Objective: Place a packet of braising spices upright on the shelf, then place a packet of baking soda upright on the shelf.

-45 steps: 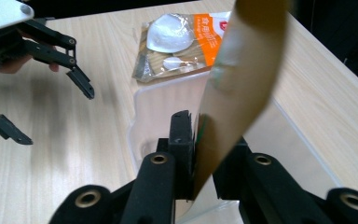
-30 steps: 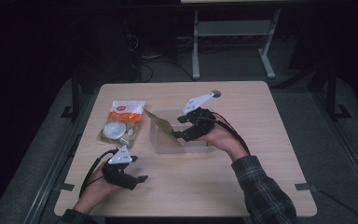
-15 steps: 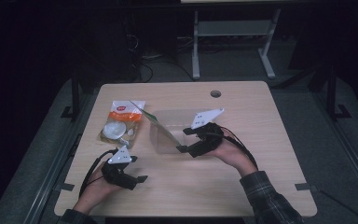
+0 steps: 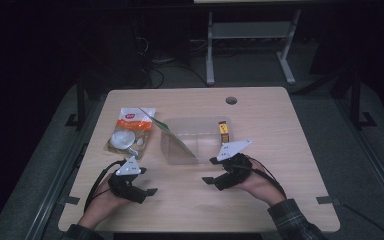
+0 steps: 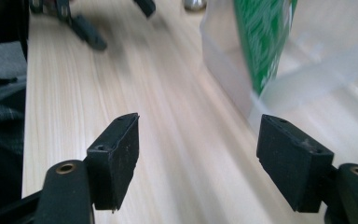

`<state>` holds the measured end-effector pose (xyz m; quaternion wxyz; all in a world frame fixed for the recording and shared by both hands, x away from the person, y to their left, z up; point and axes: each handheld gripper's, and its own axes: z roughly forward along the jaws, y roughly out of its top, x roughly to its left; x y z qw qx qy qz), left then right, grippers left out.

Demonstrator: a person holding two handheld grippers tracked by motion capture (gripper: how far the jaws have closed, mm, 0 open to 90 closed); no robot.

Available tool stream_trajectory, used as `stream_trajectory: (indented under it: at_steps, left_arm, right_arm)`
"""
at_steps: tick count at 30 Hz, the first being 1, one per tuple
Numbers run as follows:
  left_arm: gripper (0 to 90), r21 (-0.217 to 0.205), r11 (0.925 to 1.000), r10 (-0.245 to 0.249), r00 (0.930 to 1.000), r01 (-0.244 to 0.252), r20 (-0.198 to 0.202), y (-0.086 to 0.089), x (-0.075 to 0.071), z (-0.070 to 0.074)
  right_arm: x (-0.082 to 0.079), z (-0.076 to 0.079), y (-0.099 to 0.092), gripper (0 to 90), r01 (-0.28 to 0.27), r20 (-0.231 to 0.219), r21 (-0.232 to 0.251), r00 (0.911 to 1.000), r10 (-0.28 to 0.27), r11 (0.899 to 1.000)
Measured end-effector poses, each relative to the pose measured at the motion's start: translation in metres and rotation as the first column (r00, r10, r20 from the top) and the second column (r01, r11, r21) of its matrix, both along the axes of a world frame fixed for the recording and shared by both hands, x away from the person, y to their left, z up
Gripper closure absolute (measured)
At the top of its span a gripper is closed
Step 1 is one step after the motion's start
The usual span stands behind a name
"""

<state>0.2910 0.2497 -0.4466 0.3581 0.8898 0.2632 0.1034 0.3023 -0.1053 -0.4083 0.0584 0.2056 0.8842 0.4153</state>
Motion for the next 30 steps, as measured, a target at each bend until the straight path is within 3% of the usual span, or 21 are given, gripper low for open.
stream_trajectory:
  at_steps: [5,9,12,16,21,26,27,28,29,30]
  left_arm:
    - [14.6,0.018,0.9989,0.042,0.9991,-0.042,-0.003,0.005,0.006,0.002]
    - [14.7,-0.006,0.9961,0.088,0.9961,-0.088,-0.008,0.011,0.013,0.01]
    - [14.9,0.01,0.9919,0.126,0.9919,-0.127,0.015,0.016,0.023,0.019]
    - [15.5,0.002,0.9799,0.199,0.9782,-0.199,0.059,0.027,0.039,0.026]
    - [16.4,-0.048,0.9579,0.285,0.957,-0.283,0.052,0.044,0.062,0.031]
    - [16.5,-0.055,0.9371,0.348,0.9358,-0.345,0.059,0.059,0.087,0.033]
    - [16.4,-0.052,0.9348,0.354,0.9334,-0.352,0.057,0.06,0.09,0.032]
    - [16.3,-0.027,0.9372,0.349,0.935,-0.348,0.064,0.063,0.096,0.032]
    - [16.3,-0.029,0.9334,0.359,0.9314,-0.358,0.061,0.065,0.101,0.03]
    - [16.3,-0.057,0.923,0.384,0.9219,-0.381,0.055,0.067,0.106,0.028]
  right_arm:
    - [-0.016,-0.016,-0.014,27.8,0.031,-0.034,-0.019,0.9989,-0.032,0.999]
    - [-0.028,-0.022,-0.024,26.8,0.056,-0.043,-0.029,0.9974,-0.058,0.998]
    - [-0.034,-0.025,-0.033,25.7,0.076,-0.051,-0.009,0.9958,-0.076,0.997]
    - [-0.042,-0.027,-0.045,24.6,0.102,-0.061,0.001,0.9929,-0.102,0.995]
    - [-0.048,-0.031,-0.056,23.8,0.146,-0.074,0.009,0.9866,-0.145,0.989]
    - [-0.05,-0.034,-0.06,23.5,0.165,-0.073,-0.016,0.9836,-0.165,0.986]
    - [-0.049,-0.034,-0.06,23.5,0.165,-0.066,-0.02,0.984,-0.166,0.986]
    - [-0.049,-0.034,-0.06,23.5,0.165,-0.067,-0.019,0.9839,-0.166,0.986]
    - [-0.049,-0.034,-0.06,23.5,0.165,-0.066,-0.017,0.984,-0.165,0.986]
    - [-0.049,-0.034,-0.059,23.5,0.167,-0.07,-0.015,0.9834,-0.168,0.986]
